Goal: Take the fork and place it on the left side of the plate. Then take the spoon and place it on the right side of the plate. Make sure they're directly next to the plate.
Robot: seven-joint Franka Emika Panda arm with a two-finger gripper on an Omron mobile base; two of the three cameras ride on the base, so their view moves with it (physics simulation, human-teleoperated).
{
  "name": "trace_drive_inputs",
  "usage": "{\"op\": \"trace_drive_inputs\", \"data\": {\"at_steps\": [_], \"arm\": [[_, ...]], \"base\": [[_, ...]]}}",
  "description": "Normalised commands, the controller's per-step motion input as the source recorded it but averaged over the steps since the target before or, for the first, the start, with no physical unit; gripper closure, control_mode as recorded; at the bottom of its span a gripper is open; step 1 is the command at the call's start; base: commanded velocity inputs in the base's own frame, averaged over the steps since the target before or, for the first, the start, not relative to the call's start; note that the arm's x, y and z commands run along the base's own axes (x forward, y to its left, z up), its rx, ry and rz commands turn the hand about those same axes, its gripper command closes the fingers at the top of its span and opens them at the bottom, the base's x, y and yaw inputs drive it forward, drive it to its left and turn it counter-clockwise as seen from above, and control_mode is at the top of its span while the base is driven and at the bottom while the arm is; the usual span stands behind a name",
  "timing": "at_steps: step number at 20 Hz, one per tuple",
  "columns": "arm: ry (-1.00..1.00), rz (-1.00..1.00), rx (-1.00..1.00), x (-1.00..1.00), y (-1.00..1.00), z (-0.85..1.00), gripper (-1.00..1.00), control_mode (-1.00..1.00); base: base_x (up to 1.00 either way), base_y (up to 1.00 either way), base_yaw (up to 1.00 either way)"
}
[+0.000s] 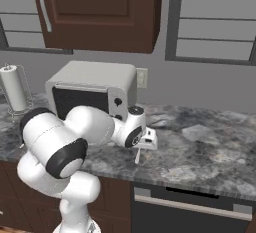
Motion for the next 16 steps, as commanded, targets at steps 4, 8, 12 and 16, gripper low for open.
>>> {"op": "trace_drive_inputs", "data": {"at_steps": [4,8,12,16], "arm": [[0.05,0.00,0.00,0.34,-0.10,-0.30,-1.00,-1.00],[0.04,0.00,0.00,0.31,-0.05,-0.24,-1.00,-1.00],[0.01,0.00,0.00,0.13,-0.06,-0.31,-1.00,-1.00],[-0.01,0.00,-0.01,0.00,0.00,-0.61,-1.00,-1.00]], "base": [[0.00,0.00,0.00],[0.00,0.00,0.00],[0.00,0.00,0.00],[0.00,0.00,0.00]]}}
